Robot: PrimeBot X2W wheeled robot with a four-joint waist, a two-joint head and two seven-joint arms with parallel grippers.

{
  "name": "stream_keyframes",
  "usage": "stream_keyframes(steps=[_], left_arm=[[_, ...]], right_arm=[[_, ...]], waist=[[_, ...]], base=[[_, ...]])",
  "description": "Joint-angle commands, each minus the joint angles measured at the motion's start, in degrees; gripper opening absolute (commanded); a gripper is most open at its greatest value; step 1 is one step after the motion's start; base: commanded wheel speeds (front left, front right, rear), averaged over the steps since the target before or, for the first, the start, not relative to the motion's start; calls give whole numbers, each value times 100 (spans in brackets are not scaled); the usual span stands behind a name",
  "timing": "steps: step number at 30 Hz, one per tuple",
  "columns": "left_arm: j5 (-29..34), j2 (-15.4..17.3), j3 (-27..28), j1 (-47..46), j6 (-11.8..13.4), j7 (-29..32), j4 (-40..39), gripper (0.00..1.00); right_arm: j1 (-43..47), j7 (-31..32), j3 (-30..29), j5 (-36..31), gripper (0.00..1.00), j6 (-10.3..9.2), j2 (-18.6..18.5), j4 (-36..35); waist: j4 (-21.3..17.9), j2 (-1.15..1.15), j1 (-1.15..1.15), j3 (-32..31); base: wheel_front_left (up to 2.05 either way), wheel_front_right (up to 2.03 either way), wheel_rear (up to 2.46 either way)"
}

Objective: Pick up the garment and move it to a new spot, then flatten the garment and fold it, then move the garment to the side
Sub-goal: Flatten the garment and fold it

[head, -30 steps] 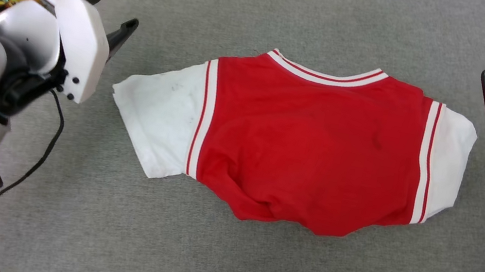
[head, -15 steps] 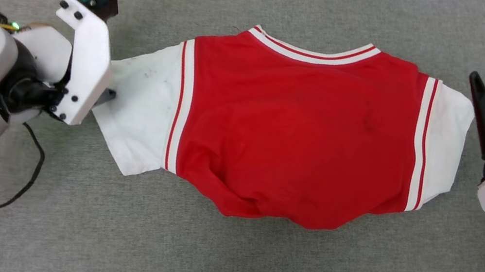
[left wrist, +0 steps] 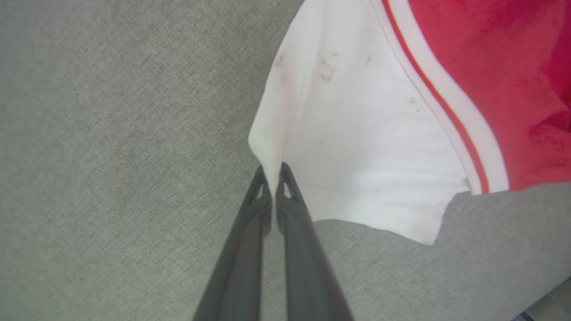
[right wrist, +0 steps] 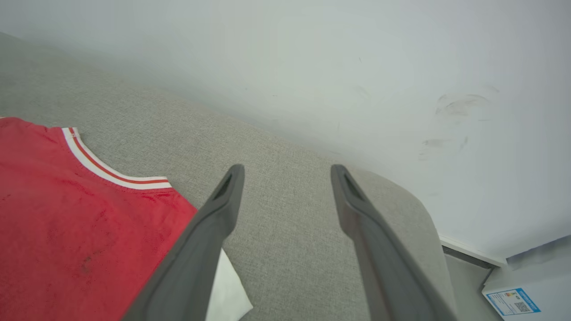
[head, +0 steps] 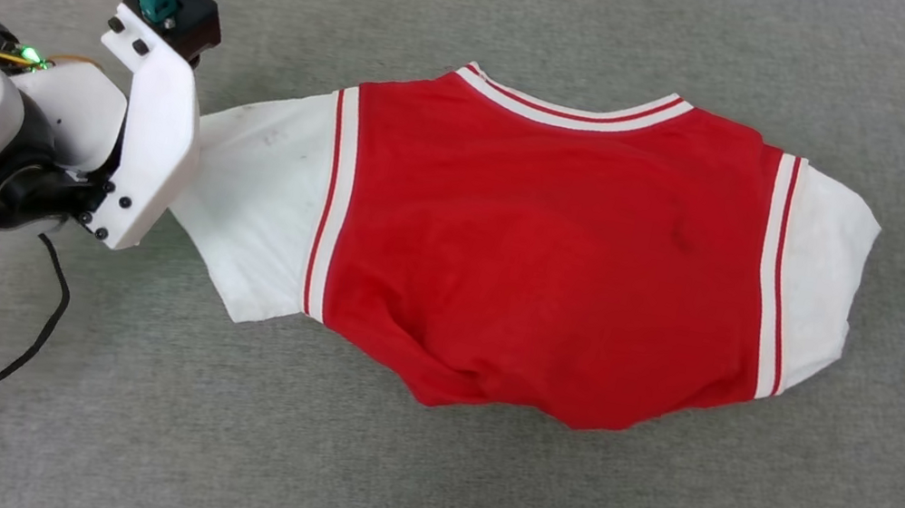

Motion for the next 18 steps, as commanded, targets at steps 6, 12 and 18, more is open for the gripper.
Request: stream_keyframes(steps=[6,12,18], left_arm=[[-100,264,-156,-166,1,-434,-488,0],[-77,249,-249,-320,1,-576,-664,0],[-18,131,-392,-549,0,-671,-771,0]], right_arm=[[-761,2175,1241,1214,100,-4,-1010,-170],[-1338,3840,1802,1819,100,-4,-1245,142],[-1684,4560,1999,1965,100,-4,-878,929]], waist=[[248,0,0,-20],[380,0,0,143],[501,0,0,406]], base=[[0,0,0],[0,0,0],[0,0,0]])
